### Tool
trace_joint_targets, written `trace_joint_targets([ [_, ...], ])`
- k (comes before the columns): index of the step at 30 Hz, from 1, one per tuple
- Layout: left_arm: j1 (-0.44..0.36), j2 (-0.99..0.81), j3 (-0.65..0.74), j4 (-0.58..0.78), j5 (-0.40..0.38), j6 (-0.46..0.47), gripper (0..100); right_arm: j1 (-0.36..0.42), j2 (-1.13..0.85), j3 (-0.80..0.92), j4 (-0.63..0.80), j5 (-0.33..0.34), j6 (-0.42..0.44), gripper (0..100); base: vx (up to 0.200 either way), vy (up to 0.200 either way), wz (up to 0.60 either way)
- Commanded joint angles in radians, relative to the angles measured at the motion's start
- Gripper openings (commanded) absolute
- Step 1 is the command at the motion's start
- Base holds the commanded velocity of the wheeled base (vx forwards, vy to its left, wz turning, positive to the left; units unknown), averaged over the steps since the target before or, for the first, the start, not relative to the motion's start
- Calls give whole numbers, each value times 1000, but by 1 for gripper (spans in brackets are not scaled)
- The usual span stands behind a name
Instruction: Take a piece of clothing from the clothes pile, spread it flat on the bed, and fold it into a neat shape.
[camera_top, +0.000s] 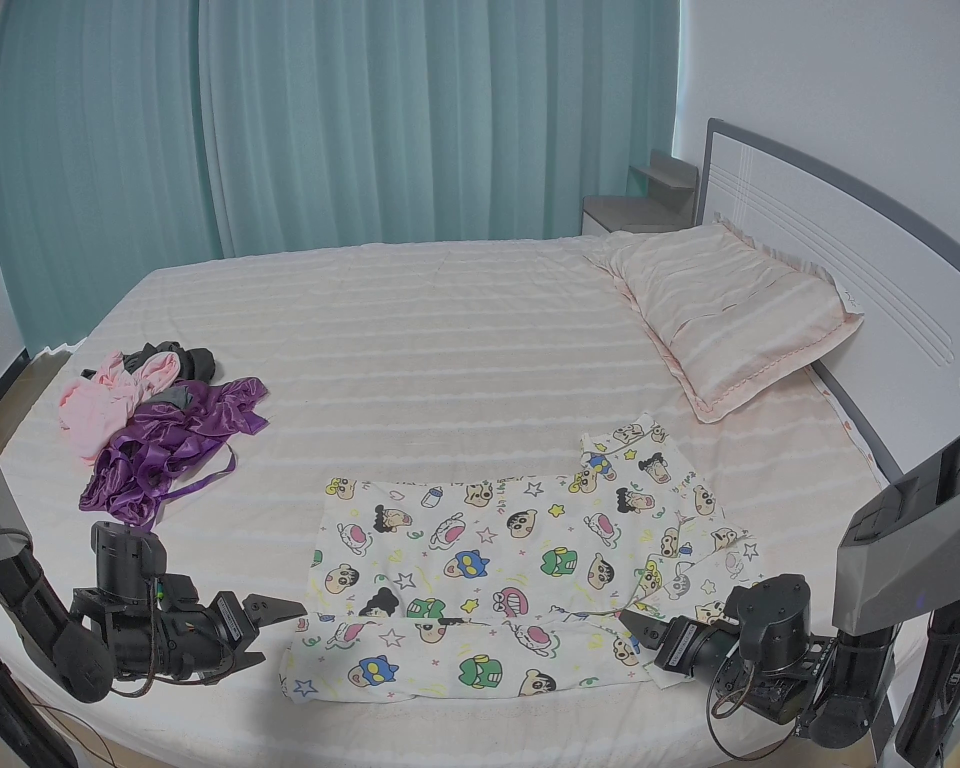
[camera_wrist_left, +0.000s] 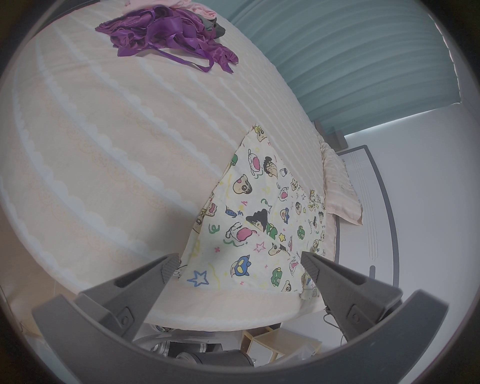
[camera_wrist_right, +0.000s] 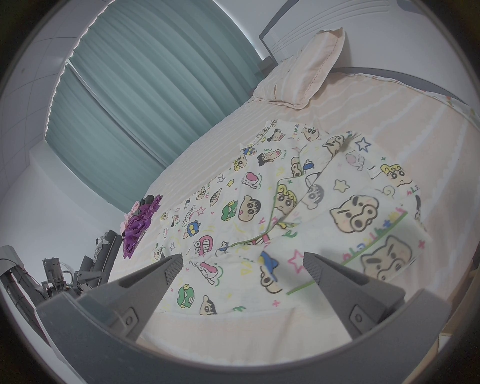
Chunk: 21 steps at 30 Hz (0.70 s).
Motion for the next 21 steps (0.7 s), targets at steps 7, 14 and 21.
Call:
trace_joint_targets([
  [7, -1, -8, 0, -1, 0, -1, 100, 1, -2, 0, -15, 0, 0, 100, 0, -200, 0],
  [14, 1, -54, 2, -1, 7, -5, 100, -13, -7, 0, -15, -3, -8, 100, 0, -86, 0],
  [21, 1, -129, -34, 1, 102, -7, 100, -16, -36, 0, -15, -3, -12, 100, 0, 0, 0],
])
